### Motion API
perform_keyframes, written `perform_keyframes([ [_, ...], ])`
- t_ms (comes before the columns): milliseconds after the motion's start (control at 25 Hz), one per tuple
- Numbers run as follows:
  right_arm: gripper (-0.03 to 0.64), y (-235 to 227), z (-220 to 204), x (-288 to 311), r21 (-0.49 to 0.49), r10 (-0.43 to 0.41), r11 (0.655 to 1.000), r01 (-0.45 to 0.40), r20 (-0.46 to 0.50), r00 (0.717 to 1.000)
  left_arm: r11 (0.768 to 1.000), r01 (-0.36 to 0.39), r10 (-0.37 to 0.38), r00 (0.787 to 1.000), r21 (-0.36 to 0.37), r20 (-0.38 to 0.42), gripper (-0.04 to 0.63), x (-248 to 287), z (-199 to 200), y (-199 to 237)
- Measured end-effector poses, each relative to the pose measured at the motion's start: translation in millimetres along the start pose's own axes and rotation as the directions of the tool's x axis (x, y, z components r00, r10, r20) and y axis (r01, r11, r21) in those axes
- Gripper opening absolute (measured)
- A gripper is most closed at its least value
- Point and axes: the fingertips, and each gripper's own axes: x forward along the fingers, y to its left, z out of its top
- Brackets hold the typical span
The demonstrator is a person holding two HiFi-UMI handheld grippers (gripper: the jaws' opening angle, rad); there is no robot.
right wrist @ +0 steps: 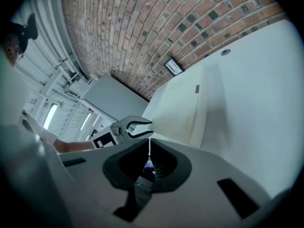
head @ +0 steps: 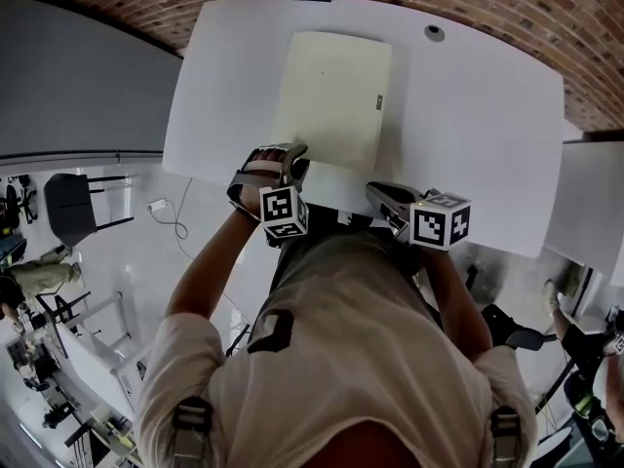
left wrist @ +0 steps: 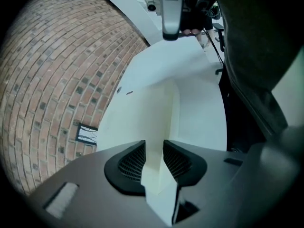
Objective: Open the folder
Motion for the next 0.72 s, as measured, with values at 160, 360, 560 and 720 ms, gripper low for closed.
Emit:
perform_keyframes([
  [160,0.006,-32,-6,3,0.020,-0.083,0.996,0.083,-0.024,0.996,1.000,-0.001,0.001,1.000,-0.018,0.023,0.080,3,3,-6],
  [360,0.006,-57,-10,0,0.009,-0.170,0.985,0.170,-0.048,0.984,0.998,0.007,-0.004,0.998,-0.057,0.064,0.069,0,7,-6],
  [560,0.006,-58,-10,6,0.019,-0.156,0.987,0.158,-0.053,0.986,0.995,0.037,-0.028,0.996,-0.097,0.089,0.066,0,8,-5],
  [720,0.006,-57,-14,10,0.015,-0.151,0.988,0.152,-0.063,0.987,0.985,0.078,-0.061,0.992,-0.153,0.111,0.063,1,6,-6],
])
